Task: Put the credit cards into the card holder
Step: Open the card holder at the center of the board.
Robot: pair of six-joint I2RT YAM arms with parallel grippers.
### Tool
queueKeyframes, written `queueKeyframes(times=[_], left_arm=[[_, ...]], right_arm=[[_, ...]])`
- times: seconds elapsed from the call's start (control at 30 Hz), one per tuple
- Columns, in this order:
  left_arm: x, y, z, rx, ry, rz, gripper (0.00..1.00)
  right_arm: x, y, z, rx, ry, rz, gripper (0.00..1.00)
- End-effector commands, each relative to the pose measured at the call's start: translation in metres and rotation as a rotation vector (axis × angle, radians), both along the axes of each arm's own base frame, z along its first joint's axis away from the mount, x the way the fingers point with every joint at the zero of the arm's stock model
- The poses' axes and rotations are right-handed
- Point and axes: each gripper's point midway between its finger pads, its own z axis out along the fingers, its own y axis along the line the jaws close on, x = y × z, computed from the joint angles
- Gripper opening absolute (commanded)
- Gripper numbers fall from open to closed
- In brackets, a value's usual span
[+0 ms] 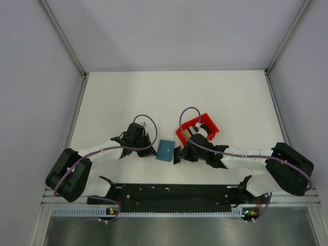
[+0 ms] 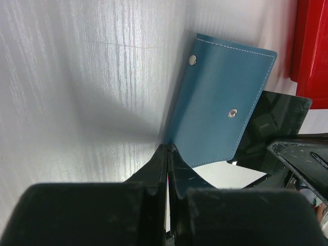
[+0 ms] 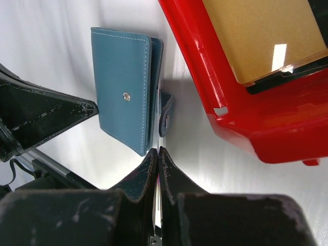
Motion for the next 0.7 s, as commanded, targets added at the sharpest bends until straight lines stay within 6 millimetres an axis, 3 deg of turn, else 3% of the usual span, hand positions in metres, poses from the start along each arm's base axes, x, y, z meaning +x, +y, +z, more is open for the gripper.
queueKeyframes(times=[0.0,0.23,0.5,0.67], left_arm=[[-0.007,-0.005,0.000,-0.032,0.004,0.006,0.00],[-0.005,-0.008,0.002,-0.031,-0.008,-0.008,0.00],[0.003,0.006,0.002,0.068,-0.032,0.000,0.00],[0.004,0.015,0.000,0.113,-0.034,0.029,0.00]], right_arm=[[0.015,0.018,0.027,0.079,-0.071,0.031,0.00],[0.014,0.041,0.060,0.179,-0.165,0.148,0.00],[0.011,0.061,0.076,0.227,-0.198,0.253,0.00],[0.015,0.076,0.075,0.211,-0.177,0.277,0.00]])
